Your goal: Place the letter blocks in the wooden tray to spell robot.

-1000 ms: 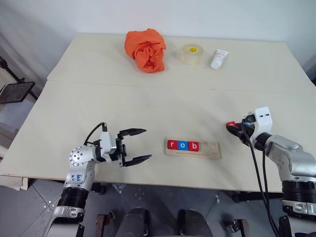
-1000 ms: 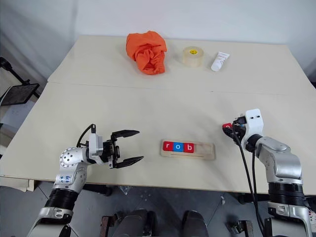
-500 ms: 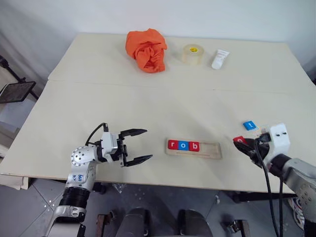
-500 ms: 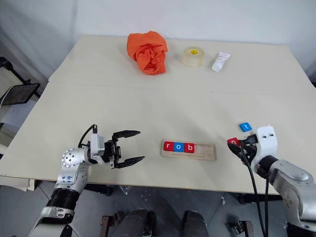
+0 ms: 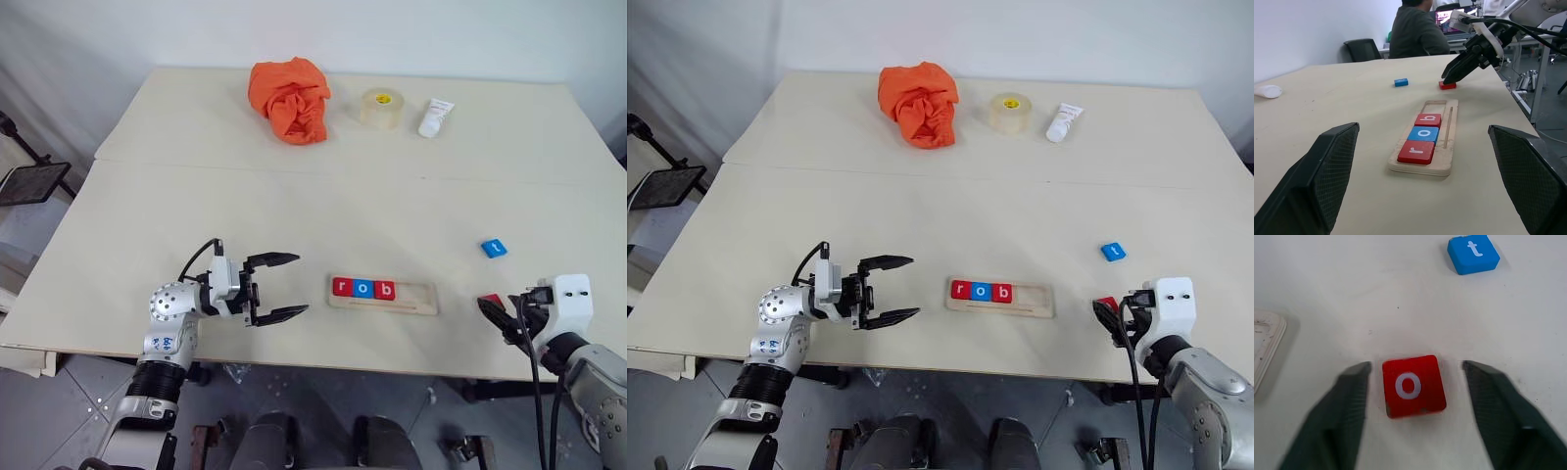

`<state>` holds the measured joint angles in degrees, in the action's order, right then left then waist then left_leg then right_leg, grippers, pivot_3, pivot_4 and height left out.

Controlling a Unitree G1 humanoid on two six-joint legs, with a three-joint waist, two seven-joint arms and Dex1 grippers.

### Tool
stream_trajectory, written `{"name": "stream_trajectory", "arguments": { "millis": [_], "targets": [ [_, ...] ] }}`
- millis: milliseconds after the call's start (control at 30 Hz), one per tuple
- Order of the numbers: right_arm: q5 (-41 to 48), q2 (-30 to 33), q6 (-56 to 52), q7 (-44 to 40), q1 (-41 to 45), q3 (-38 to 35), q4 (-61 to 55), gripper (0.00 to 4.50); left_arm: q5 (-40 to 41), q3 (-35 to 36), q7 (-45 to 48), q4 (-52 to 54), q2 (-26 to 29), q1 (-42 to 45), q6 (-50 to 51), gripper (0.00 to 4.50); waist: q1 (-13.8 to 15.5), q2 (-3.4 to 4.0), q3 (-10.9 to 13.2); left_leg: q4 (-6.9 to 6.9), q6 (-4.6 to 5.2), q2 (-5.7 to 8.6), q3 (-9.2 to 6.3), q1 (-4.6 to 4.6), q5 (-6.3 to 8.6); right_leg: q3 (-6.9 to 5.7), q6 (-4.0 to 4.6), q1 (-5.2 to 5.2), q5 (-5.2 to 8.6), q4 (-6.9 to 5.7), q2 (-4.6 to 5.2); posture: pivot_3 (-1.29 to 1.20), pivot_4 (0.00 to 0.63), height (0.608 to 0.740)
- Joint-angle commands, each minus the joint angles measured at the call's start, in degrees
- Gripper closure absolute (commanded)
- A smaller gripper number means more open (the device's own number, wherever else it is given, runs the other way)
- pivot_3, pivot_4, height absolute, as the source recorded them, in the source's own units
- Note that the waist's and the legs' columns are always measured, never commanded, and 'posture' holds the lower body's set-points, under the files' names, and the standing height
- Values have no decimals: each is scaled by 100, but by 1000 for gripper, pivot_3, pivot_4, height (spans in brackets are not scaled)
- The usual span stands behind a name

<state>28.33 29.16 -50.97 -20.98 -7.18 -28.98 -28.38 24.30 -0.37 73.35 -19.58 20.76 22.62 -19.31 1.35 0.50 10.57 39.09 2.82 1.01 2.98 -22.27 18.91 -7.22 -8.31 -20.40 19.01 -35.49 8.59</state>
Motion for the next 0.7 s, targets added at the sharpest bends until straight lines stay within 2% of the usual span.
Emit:
{"name": "stream_trajectory", "arguments": {
  "millis": [33,300,400,600,700],
  "targets": [
    [87,14,163,-15,-32,-76,-242,22,49,45,17,138,41,-34,-3,0,-1,0,0,0,0,0,0,0,0,0,0,0,0,0,0,0,150,740],
    [365,528,238,-629,-288,-252,-470,22,87,67,4,307,117,-143,73,0,0,0,0,0,1,0,0,0,0,1,0,0,0,1,1,0,150,740],
    [384,1583,456,-1862,-602,-182,-364,22,109,63,56,363,149,-186,103,0,4,5,1,0,3,4,2,-2,1,4,0,0,0,5,2,0,150,740],
    [99,2678,1229,-3074,-616,-39,418,22,139,49,67,530,186,-298,156,0,3,-1,2,-1,5,-4,2,0,1,-2,0,7,0,15,-1,0,150,740],
    [-349,3422,2161,-4016,-336,397,1285,22,171,38,81,726,221,-452,223,0,-2,-1,2,0,6,0,6,1,2,2,0,9,0,19,1,0,150,740]
  ]
}}
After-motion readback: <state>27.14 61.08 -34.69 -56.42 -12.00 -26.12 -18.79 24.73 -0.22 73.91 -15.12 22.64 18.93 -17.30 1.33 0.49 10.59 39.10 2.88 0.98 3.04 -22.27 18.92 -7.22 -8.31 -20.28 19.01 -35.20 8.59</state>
